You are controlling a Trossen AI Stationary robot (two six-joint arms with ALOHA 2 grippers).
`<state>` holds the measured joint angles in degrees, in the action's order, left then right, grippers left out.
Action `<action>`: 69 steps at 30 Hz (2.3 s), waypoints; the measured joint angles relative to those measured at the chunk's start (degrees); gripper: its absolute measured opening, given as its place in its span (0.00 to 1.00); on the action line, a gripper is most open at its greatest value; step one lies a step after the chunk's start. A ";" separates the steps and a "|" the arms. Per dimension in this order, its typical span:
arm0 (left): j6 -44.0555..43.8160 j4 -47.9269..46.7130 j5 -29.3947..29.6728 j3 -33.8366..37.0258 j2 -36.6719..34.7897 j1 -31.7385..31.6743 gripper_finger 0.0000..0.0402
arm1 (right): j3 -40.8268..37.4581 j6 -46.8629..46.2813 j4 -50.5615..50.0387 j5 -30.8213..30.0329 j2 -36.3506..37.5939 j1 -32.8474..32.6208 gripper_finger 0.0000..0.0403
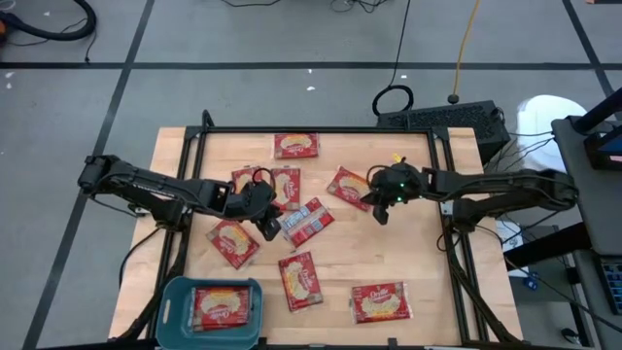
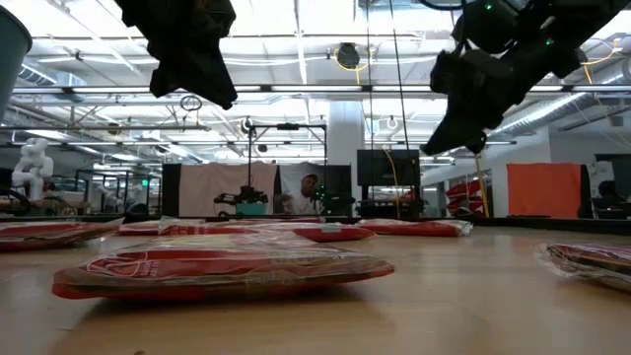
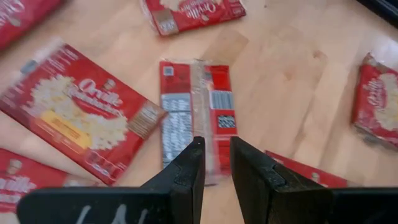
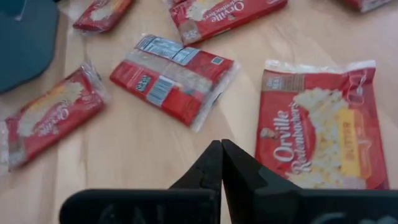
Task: Sort popcorn bags into baskets
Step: Put the popcorn sachet into the bin
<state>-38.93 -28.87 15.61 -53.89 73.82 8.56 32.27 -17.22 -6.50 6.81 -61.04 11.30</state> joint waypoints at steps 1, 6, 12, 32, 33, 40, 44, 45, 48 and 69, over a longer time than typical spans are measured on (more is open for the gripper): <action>0.57 -0.01 0.48 0.00 0.00 -0.01 0.20 | 0.00 -1.03 -0.42 -0.55 0.25 -0.58 0.00; 1.85 0.03 1.48 0.00 0.00 0.00 0.20 | 0.02 -2.67 -0.33 -1.03 -1.07 -2.79 0.02; 1.55 0.08 1.45 0.00 0.00 0.15 0.20 | 0.02 0.76 -1.94 -5.51 -3.03 -5.60 0.17; -1.87 0.47 1.34 0.00 0.00 1.33 0.20 | 0.27 19.94 7.20 -17.53 -24.57 -5.36 0.58; -1.87 0.48 1.32 0.00 0.00 1.33 0.20 | 0.28 19.72 7.80 -17.56 -25.57 -5.30 0.56; -1.86 0.46 1.21 0.00 0.01 1.33 0.20 | 0.30 19.55 9.94 -18.37 -27.19 -5.31 0.25; -1.95 0.45 1.21 0.00 0.02 1.33 0.20 | 0.28 19.51 9.47 -17.75 -27.07 -5.30 0.04; -1.96 0.46 1.20 0.00 0.02 1.33 0.20 | 0.28 19.47 9.20 -17.60 -26.48 -5.28 0.03; -1.91 0.46 0.93 0.00 0.02 1.33 0.20 | 0.12 19.44 8.26 -17.15 -24.56 -5.29 0.04; 12.54 16.35 -2.13 -3.50 1.03 -3.74 0.21 | 0.02 4.26 -0.86 -7.89 -4.98 -5.24 0.00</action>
<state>-26.39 -12.52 13.47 -57.38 74.86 4.82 32.29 -12.96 -7.35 -1.07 -66.02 6.07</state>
